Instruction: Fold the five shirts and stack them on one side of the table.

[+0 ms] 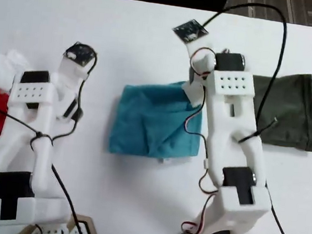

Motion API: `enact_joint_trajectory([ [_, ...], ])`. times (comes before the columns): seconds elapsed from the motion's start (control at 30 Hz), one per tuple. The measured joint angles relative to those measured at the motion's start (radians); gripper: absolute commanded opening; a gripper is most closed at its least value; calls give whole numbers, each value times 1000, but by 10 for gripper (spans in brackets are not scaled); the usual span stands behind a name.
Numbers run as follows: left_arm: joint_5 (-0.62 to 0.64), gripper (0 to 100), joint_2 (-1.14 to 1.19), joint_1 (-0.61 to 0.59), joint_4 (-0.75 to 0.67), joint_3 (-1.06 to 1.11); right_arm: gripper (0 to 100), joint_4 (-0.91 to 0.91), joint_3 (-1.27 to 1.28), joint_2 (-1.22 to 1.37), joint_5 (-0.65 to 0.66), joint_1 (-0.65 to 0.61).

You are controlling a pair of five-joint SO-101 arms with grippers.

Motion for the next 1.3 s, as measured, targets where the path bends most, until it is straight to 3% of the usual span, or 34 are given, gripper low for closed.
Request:
enact_joint_trajectory([
  [0.33,-2,203,0,0,0,0,26,0,-126,195,0,2],
  [0.57,-2,203,-11,-26,8,0,139,44,-169,195,-37,2],
  [0.73,3,203,-110,-117,28,-2,95,129,-212,110,-40,-48],
  [0.83,-9,203,-201,-163,31,26,14,146,-213,49,-46,-121],
  [0.9,-46,203,-255,-196,28,81,24,140,-199,43,-60,-176],
  [1.0,-86,203,-322,-259,-37,210,22,78,-143,52,-66,-241],
  [1.2,-91,203,-367,-431,-322,542,22,-31,-114,170,-66,-288],
  [1.3,-91,203,-367,-459,-419,666,22,-54,-114,224,-66,-325],
])
